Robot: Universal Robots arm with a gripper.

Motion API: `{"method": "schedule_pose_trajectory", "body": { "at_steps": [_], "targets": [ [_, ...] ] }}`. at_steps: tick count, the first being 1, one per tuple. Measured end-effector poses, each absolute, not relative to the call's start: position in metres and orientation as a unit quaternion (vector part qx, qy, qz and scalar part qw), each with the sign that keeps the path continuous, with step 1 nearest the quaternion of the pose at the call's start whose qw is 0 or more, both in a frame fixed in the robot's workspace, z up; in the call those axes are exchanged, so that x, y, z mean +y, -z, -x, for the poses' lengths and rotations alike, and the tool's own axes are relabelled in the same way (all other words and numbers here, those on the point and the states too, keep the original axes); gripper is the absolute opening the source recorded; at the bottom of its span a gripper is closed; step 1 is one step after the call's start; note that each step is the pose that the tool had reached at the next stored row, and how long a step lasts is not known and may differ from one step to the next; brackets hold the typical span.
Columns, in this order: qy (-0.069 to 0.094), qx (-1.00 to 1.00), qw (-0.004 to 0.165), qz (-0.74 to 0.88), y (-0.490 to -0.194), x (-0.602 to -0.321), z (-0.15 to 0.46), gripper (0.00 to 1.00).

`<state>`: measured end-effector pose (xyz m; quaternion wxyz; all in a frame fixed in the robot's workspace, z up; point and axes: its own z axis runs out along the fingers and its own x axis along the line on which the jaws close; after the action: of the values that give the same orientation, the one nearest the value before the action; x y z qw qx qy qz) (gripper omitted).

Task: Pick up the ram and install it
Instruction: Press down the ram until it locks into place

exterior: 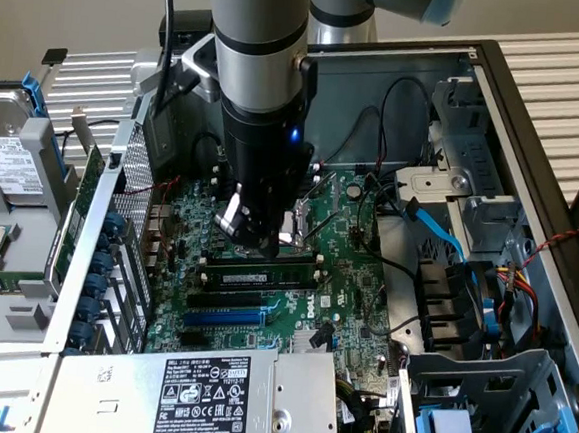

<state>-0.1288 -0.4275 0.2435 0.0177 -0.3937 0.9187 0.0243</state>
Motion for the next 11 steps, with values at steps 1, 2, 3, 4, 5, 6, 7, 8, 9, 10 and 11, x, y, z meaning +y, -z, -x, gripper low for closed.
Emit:
{"method": "schedule_pose_trajectory", "body": {
  "at_steps": [1,2,3,4,5,6,7,8,9,10,11],
  "targets": [
    [-0.024,0.921,0.018,0.387,-0.2435,-0.4275,0.1288,0.11],
    [-0.024,0.924,0.018,0.381,-0.2435,-0.4275,0.1288,0.11],
    [-0.024,0.927,0.018,0.374,-0.2435,-0.4275,0.1288,0.11],
    [-0.024,0.929,0.018,0.368,-0.2435,-0.4275,0.1288,0.11],
    [-0.024,0.932,0.019,0.361,-0.2435,-0.4275,0.1288,0.11],
    [-0.023,0.934,0.019,0.355,-0.2435,-0.4275,0.1288,0.11],
    [-0.023,0.937,0.019,0.348,-0.2435,-0.4275,0.1288,0.11],
    [-0.023,0.940,0.019,0.341,-0.2435,-0.4275,0.1288,0.11],
    [-0.023,0.942,0.019,0.334,-0.2435,-0.4275,0.1288,0.11],
    [-0.023,0.944,0.019,0.327,-0.2435,-0.4275,0.1288,0.11],
    [-0.023,0.947,0.020,0.320,-0.2435,-0.4275,0.1288,0.11]
  ]
}}
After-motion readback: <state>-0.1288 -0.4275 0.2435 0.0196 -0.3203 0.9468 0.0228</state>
